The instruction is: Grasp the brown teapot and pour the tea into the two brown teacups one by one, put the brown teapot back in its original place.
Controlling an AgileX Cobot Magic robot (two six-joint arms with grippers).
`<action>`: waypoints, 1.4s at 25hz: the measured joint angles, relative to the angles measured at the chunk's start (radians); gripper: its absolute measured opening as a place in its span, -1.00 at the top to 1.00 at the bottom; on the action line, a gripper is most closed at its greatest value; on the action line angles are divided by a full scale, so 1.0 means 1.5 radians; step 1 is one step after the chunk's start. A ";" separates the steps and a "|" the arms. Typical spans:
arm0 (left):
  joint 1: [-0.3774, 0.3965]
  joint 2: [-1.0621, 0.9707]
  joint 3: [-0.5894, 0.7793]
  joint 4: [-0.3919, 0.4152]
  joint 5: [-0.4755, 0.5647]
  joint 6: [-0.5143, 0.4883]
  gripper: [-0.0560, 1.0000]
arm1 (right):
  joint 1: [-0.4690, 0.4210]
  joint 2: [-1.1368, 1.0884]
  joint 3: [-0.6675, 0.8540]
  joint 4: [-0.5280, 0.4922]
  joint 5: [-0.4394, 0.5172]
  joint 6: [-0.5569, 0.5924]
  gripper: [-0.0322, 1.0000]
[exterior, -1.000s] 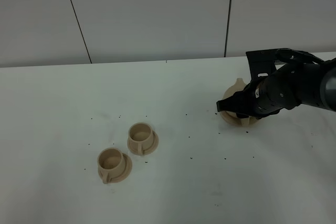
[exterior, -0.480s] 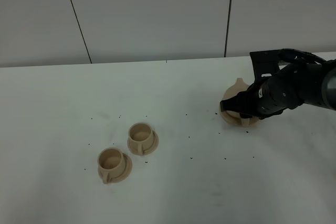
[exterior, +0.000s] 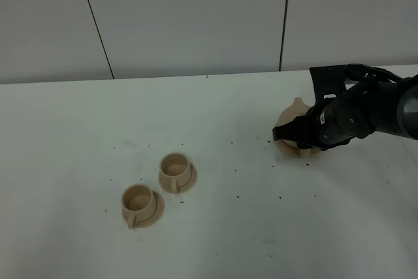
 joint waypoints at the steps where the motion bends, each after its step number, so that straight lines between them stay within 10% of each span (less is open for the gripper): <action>1: 0.000 0.000 0.000 0.000 0.000 0.000 0.46 | 0.000 0.000 0.000 0.000 0.000 0.000 0.19; 35: 0.000 0.000 0.000 0.000 0.000 0.000 0.46 | 0.000 0.012 0.000 -0.001 0.001 0.002 0.34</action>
